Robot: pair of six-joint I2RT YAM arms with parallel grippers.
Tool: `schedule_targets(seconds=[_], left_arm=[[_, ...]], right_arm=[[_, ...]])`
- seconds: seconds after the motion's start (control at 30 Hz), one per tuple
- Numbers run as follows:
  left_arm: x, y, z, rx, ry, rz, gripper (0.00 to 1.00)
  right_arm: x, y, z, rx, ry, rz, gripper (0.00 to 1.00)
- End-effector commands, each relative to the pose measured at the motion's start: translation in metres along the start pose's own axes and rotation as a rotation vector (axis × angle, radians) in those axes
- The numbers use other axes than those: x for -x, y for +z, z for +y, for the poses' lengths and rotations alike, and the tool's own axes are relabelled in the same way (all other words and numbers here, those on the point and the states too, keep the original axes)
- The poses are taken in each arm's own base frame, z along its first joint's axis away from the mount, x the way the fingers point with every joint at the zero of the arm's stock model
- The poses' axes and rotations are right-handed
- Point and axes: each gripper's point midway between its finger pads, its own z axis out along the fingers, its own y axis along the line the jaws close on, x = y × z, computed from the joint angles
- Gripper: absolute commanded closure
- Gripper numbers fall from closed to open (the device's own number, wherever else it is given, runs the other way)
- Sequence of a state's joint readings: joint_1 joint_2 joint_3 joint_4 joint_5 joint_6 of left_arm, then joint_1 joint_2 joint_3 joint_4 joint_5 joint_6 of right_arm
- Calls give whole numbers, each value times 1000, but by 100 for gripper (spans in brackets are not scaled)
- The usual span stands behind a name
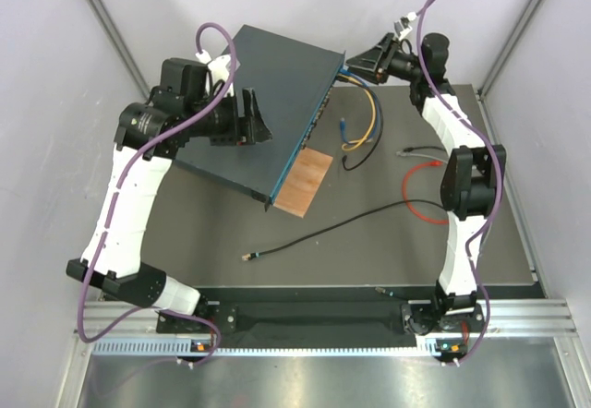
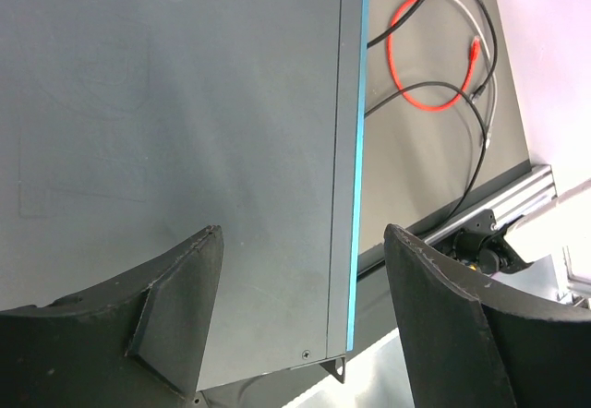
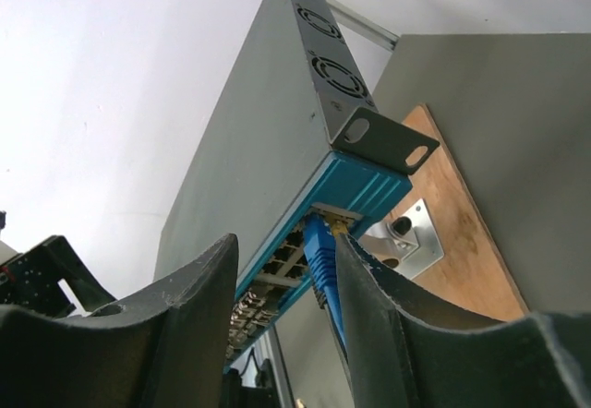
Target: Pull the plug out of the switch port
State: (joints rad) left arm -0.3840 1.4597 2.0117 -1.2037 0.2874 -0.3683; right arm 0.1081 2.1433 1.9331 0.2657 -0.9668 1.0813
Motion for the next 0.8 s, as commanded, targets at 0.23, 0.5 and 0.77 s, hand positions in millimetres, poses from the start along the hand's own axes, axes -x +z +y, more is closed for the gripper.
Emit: schedule_targets(seconds=[0.23, 0.5, 0.77], left_arm=[[9, 4, -6, -33, 4, -33, 25], [8, 7, -5, -34, 2, -25, 25], [5, 8, -4, -34, -1, -20, 25]], right_arm=[[7, 1, -1, -10, -81, 10, 48], [2, 6, -4, -7, -73, 28, 48], [0, 13, -2, 10, -81, 39, 49]])
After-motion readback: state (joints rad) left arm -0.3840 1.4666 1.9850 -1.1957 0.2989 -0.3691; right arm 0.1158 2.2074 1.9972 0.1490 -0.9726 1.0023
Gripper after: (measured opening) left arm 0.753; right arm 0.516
